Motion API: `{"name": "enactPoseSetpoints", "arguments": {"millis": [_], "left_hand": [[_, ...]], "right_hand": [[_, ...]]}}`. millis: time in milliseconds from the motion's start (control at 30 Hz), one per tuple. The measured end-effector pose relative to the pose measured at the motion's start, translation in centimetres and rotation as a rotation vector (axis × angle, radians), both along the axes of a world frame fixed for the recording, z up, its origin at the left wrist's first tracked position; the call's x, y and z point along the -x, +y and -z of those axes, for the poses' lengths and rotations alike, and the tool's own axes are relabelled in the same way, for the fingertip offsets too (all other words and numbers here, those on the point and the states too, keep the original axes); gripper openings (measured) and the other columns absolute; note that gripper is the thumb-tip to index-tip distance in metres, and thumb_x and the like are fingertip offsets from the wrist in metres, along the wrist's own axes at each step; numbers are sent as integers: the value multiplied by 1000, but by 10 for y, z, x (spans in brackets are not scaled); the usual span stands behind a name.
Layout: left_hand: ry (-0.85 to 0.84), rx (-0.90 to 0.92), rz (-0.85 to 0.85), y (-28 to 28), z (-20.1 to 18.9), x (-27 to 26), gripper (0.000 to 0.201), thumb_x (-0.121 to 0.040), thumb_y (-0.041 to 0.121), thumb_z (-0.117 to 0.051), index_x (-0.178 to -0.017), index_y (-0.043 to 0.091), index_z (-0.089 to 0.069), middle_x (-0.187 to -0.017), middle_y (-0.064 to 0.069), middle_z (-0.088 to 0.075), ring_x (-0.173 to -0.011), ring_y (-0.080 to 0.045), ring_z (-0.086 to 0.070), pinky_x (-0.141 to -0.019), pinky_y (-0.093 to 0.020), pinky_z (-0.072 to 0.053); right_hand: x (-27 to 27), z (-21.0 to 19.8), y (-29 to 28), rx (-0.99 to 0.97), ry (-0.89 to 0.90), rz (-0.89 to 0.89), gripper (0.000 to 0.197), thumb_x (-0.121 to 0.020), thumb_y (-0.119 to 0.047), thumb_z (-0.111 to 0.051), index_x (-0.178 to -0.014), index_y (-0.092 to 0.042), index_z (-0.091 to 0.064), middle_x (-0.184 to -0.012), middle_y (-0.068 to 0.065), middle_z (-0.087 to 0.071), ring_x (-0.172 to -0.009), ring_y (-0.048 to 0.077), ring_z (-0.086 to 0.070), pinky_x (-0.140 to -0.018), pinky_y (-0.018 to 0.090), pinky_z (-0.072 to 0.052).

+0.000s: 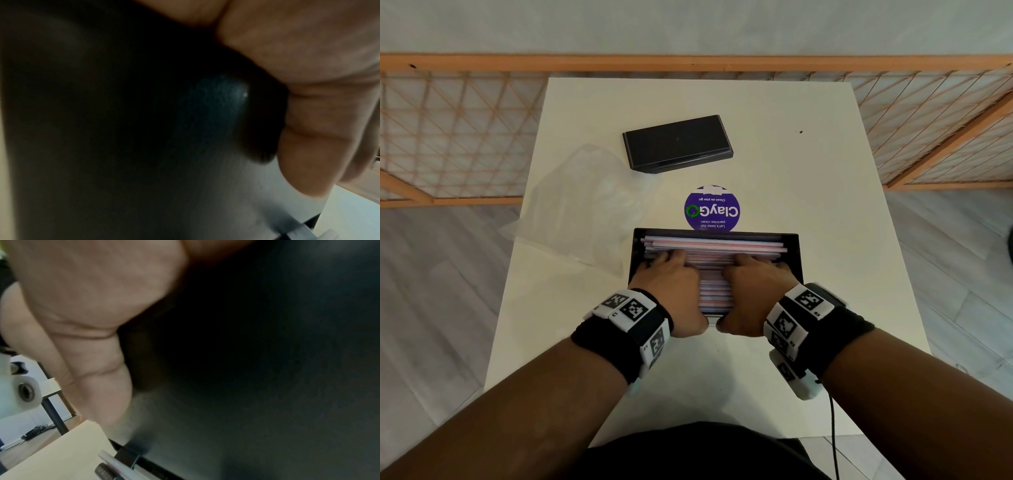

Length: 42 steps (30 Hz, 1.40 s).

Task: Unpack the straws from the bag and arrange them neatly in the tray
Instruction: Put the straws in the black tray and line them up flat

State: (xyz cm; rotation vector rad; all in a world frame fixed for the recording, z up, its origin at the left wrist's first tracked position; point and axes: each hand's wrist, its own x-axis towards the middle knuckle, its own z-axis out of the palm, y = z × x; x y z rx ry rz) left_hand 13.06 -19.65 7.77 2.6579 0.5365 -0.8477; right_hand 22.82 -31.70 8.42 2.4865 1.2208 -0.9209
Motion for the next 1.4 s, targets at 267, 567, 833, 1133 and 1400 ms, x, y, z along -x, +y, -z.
{"name": "enactPoseSetpoints", "arguments": {"millis": [267,567,833,1133,1400], "left_hand": [[-15,43,23,2,-1,-1,62,-68,50,-70,-125,30,-55,-127,4,-50,-122,-22,-51,-106,-43,-43],[-80,32,-26,0,-3,1,51,-68,43,-73,-114,28,-60,-116,4,-62,-104,-21,-63,-89,-35,-55],[-64,24,-3,-2,-4,0,48,-72,44,-71,-115,27,-62,-121,1,-57,-112,-22,-58,-94,-37,-51],[-116,-8,47,-6,-4,5,44,-77,38,-69,-119,25,-61,-122,1,-55,-111,-24,-58,-92,-38,-53],[-122,-15,47,-6,-2,8,55,-76,35,-70,-128,27,-53,-123,1,-59,-114,-26,-59,-97,-40,-51]], "right_hand": [[1,0,0,-6,19,8,65,-61,-59,-67,-118,-29,-58,-117,-5,-53,-111,23,-56,-99,45,-40],[0,-3,2,-20,-21,-6,52,-61,-54,-69,-106,-28,-62,-102,-5,-63,-98,23,-61,-96,38,-47],[2,-5,4,-20,-35,-21,50,-61,-51,-66,-104,-26,-65,-104,-2,-63,-100,24,-61,-93,37,-49],[4,-5,3,-13,-23,-22,47,-66,-48,-67,-107,-26,-63,-104,-2,-62,-98,24,-62,-91,39,-50],[6,-6,0,-36,-45,-29,49,-67,-47,-66,-110,-26,-60,-106,-3,-62,-103,24,-61,-97,41,-47]]}}
